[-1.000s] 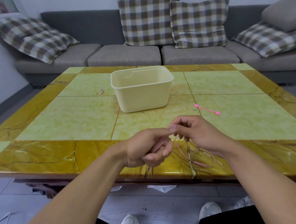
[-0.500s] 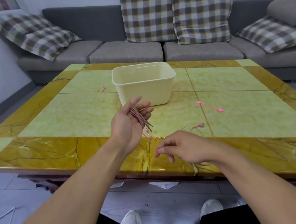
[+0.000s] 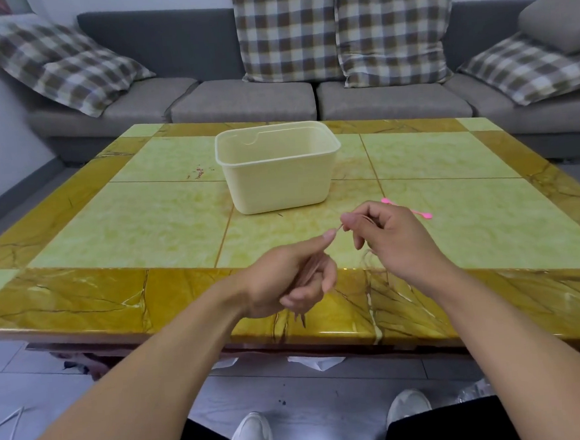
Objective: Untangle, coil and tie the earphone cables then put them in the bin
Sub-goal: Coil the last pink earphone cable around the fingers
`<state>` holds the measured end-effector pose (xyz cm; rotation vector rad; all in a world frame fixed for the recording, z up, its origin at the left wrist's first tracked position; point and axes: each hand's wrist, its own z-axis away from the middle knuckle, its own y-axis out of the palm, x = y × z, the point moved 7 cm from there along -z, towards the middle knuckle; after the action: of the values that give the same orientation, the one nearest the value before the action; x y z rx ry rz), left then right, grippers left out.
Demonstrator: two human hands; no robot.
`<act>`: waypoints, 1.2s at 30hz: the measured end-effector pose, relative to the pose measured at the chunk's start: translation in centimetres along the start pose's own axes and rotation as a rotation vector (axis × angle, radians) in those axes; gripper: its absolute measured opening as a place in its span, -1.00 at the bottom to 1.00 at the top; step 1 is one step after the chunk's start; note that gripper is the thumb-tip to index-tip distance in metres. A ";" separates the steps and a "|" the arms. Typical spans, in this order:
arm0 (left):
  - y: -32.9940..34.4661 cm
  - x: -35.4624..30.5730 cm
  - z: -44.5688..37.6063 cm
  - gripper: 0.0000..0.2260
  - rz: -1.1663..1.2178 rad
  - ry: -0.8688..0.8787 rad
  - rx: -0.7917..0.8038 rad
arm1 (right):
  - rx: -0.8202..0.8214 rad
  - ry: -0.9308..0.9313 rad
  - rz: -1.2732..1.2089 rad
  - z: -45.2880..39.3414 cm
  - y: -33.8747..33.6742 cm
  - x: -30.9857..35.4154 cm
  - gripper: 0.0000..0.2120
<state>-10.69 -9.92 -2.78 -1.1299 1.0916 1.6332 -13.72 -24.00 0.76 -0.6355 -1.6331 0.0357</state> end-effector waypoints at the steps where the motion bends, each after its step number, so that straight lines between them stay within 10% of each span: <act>1: 0.5 -0.7 0.1 -0.49 0.144 0.061 0.068 | -0.011 0.015 -0.035 -0.2 0.0 -0.2 -0.79; 4: 0.9 -3.2 0.2 -0.63 0.370 0.267 0.068 | 0.051 0.041 -0.063 -0.5 0.9 -0.8 -0.81; 11: -3.7 -3.0 0.1 -0.63 0.663 0.448 -0.487 | 0.481 0.108 0.317 1.0 5.6 -2.2 -0.74; 19: -6.4 -1.3 0.2 -0.63 -0.193 0.271 -0.858 | 0.466 0.094 0.203 1.6 4.2 -0.5 -0.75; 26: -2.4 -0.6 -1.1 -0.37 -0.441 0.004 -0.445 | 0.081 0.005 0.079 0.3 1.1 -0.4 -0.80; 36: 1.9 -3.2 -0.8 -0.51 0.495 0.226 0.110 | 0.049 0.229 -0.277 0.0 1.7 -1.4 -0.89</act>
<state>-11.61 -11.73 0.43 -1.0419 1.6914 1.8135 -13.04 -23.14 -1.20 -0.3575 -1.4792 -0.1921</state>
